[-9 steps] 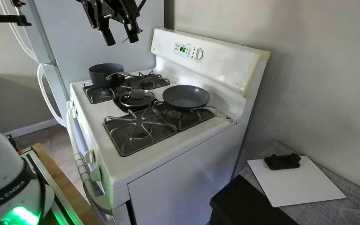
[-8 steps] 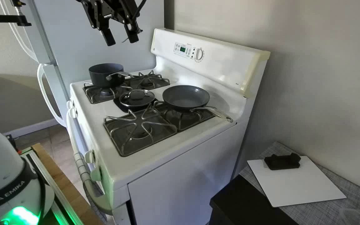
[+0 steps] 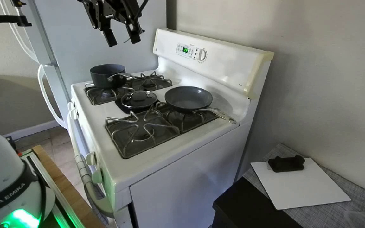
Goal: Put the glass lid on the pot.
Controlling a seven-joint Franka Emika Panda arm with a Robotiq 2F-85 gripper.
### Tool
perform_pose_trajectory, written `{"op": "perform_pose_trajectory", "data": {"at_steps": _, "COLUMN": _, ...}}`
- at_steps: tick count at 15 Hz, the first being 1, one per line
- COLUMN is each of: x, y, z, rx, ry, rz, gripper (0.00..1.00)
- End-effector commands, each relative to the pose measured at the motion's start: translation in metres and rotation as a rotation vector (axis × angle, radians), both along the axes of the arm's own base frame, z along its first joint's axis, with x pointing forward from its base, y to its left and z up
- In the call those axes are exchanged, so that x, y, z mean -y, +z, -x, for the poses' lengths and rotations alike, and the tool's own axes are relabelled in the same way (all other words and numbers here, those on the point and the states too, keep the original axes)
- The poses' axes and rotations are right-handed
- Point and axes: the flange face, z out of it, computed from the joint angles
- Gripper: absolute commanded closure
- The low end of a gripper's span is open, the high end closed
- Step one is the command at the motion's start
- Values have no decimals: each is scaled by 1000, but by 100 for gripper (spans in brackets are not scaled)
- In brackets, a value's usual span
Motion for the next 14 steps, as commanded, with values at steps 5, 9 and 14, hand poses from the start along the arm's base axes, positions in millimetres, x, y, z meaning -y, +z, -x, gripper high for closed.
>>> {"op": "perform_pose_trajectory", "data": {"at_steps": 5, "x": 23, "y": -33, "z": -41, "rx": -90, "ry": -81, "rz": -174, "gripper": 0}}
{"op": "perform_pose_trajectory", "data": {"at_steps": 9, "x": 30, "y": -68, "z": -78, "rx": -122, "ry": -138, "rz": -371, "gripper": 0}}
{"op": "perform_pose_trajectory", "data": {"at_steps": 14, "x": 12, "y": -121, "z": -112, "rx": -208, "ry": -184, "rz": -559, "gripper": 0}}
